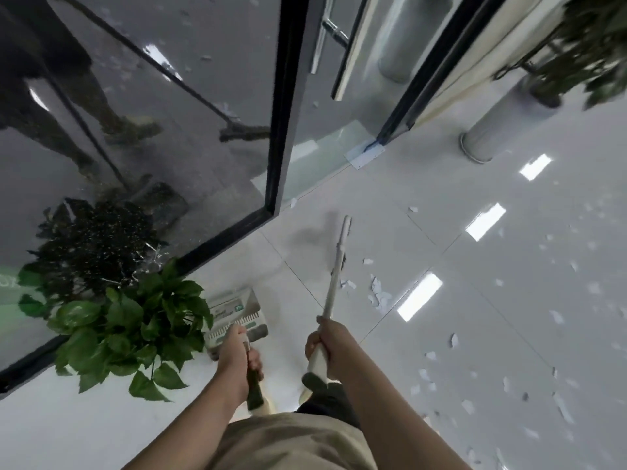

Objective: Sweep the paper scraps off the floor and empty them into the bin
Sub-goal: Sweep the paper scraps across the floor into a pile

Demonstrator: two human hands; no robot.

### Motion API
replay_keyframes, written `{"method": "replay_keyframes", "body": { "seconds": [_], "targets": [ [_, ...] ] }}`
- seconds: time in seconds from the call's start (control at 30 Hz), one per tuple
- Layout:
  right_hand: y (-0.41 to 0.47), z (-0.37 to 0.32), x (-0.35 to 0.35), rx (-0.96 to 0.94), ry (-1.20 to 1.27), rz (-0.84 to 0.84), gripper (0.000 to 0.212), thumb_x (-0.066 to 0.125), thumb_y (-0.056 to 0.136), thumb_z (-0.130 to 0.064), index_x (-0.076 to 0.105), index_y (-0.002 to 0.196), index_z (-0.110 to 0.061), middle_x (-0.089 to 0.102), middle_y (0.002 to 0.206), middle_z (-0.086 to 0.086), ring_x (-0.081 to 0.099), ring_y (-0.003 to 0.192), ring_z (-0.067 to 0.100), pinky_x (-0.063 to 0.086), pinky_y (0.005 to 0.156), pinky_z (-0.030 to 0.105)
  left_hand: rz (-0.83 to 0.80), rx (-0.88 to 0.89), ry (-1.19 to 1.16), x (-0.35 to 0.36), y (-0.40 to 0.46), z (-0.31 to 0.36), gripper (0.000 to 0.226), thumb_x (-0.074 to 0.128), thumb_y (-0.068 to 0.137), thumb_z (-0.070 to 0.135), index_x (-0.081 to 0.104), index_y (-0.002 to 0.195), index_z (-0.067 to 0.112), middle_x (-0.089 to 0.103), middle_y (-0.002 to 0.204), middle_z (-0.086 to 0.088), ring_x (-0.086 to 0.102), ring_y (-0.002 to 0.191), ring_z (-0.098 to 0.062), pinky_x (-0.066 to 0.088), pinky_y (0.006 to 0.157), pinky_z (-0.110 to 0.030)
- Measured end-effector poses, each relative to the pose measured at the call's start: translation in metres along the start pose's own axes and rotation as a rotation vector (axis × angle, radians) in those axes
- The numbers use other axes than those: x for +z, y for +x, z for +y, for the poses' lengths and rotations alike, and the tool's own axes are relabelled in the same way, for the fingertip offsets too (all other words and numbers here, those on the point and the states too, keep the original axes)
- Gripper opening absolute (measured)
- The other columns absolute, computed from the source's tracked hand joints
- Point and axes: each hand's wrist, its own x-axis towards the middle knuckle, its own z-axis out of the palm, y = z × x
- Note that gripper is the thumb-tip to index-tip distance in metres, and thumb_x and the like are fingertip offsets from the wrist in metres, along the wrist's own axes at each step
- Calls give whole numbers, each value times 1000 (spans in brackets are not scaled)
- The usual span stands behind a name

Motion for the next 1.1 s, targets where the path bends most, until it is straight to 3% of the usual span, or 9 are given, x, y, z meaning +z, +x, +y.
{"method": "replay_keyframes", "body": {
  "seconds": [0.17,0.27,0.37,0.43,0.5,0.63,0.73,0.93,1.1],
  "targets": [
    [-1,-23,-63,39,299,-151,28,52,93,-14,38,69,-14,31,43,-3,31,30,11,28,30,15,-35,49,33,23,2,10,39,37,97,40,34,65,19,29,41,0,26,31,-17,29,40,-23],
    [8,-27,-101,90,519,-326,19,59,78,0,43,76,-9,34,48,-4,36,34,9,34,31,16,-33,55,58,45,-2,9,37,38,95,39,34,65,18,29,40,1,25,31,-17,28,39,-24],
    [25,-21,-139,144,711,-476,47,75,55,18,45,82,-7,38,49,-1,41,35,10,40,32,20,-8,69,86,63,-4,4,37,39,92,39,35,61,18,28,40,1,25,32,-17,29,42,-26],
    [31,-23,-167,154,792,-459,39,70,64,14,45,83,-8,40,51,-1,43,34,10,42,32,20,14,85,101,73,-8,1,37,39,92,38,36,61,18,28,41,0,25,33,-18,28,46,-29],
    [33,-32,-195,165,826,-335,14,56,81,1,45,84,-7,42,51,0,43,32,9,43,32,18,48,96,122,82,-13,-2,37,40,93,38,37,62,18,27,42,0,25,33,-19,28,48,-31],
    [32,-63,-214,152,714,-121,14,47,92,-8,43,79,-10,42,47,0,43,29,9,42,31,17,109,80,98,95,-24,-15,37,40,94,38,40,64,15,26,40,0,23,34,-19,28,46,-29],
    [26,-83,-173,79,422,-18,13,44,92,-4,43,79,-8,44,45,4,44,28,13,40,33,19,169,79,32,95,-36,-33,34,41,95,37,43,70,13,26,41,1,22,33,-17,28,44,-27],
    [-5,-54,-89,80,238,-98,18,35,86,6,46,77,-5,47,60,10,48,49,20,43,41,20,283,-4,-76,68,-54,-80,37,44,95,40,44,70,13,27,44,0,23,38,-18,26,49,-30],
    [-58,-14,-53,162,240,-209,13,38,86,7,47,85,-3,45,61,11,41,29,17,38,33,18,366,12,-164,58,-74,-103,33,40,98,34,40,71,15,31,48,-4,25,47,-17,24,52,-28]
  ]
}}
